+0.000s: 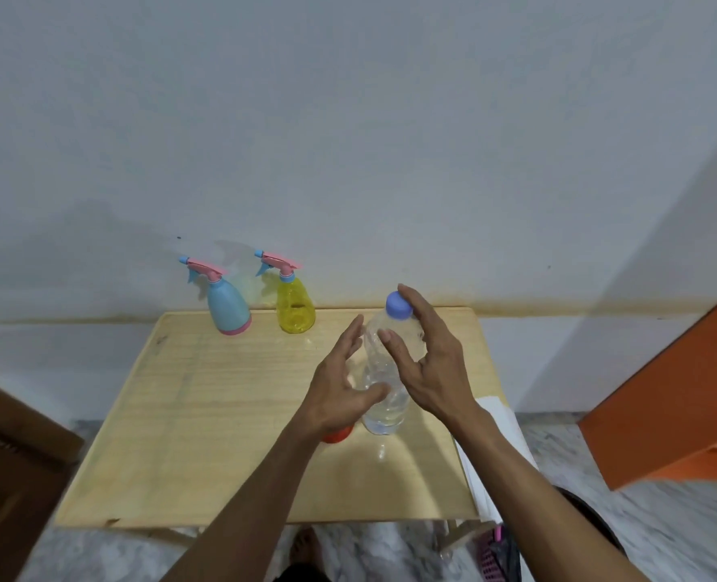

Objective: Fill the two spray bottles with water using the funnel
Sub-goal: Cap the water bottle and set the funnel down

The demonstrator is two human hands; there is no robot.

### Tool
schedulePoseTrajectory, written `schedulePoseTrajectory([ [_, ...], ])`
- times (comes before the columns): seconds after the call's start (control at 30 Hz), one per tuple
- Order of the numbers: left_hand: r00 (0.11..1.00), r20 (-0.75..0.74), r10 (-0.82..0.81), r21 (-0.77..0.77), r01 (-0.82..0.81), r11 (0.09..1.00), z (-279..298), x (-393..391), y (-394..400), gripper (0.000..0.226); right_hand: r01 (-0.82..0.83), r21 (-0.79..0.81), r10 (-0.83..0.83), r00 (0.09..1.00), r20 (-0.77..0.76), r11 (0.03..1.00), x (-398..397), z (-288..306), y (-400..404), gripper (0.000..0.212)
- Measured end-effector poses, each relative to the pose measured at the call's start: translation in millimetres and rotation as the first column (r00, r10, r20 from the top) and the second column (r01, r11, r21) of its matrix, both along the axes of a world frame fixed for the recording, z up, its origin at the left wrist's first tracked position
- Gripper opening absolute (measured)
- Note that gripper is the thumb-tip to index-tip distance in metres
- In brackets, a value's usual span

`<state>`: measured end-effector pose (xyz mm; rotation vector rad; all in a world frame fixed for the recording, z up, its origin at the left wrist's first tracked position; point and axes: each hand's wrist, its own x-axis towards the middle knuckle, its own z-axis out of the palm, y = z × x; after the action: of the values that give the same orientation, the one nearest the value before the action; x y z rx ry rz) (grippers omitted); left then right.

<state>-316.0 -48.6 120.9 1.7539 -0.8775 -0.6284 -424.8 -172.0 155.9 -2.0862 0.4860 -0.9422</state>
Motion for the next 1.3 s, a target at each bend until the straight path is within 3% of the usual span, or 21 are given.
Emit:
schedulePoseTrajectory([
  [0.23, 0.935, 0.088, 0.344, 0.202, -0.355, 0.913, -47, 10, 37, 0.071, 0.033, 0.014, -0.034, 0.998, 0.057, 0.999, 9, -20, 8, 0.090],
  [0.37, 0.926, 0.147, 0.348, 0.365, -0.378, 0.851, -83, 6, 42, 0.072, 0.096, -0.018, -0.093, 0.990, 0.108, 0.995, 15, -27, 12, 0.082],
  [0.5, 0.937, 0.170, 0.306, 0.425, -0.350, 0.835, -111, 4, 36, 0.069, 0.110, -0.046, -0.101, 0.982, 0.157, 0.993, 19, -33, 8, 0.077],
  [0.83, 0.908, 0.252, 0.336, 0.328, -0.406, 0.853, -135, 14, 24, 0.032, 0.168, 0.031, -0.170, 0.977, 0.128, 0.985, 16, -34, 11, 0.075],
  [1.07, 0.904, 0.196, 0.380, 0.291, -0.424, 0.858, -115, 17, 53, 0.037, 0.284, 0.205, -0.308, 0.946, 0.099, 0.937, 6, -17, 26, 0.082],
  [1.23, 0.901, 0.177, 0.396, 0.241, -0.429, 0.870, -91, 26, 74, 0.048, 0.344, 0.208, -0.375, 0.917, 0.134, 0.916, -8, 5, 31, 0.082],
  [1.3, 0.898, 0.169, 0.407, 0.213, -0.436, 0.874, -80, 31, 75, 0.041, 0.361, 0.210, -0.394, 0.908, 0.141, 0.909, -12, 17, 28, 0.080],
])
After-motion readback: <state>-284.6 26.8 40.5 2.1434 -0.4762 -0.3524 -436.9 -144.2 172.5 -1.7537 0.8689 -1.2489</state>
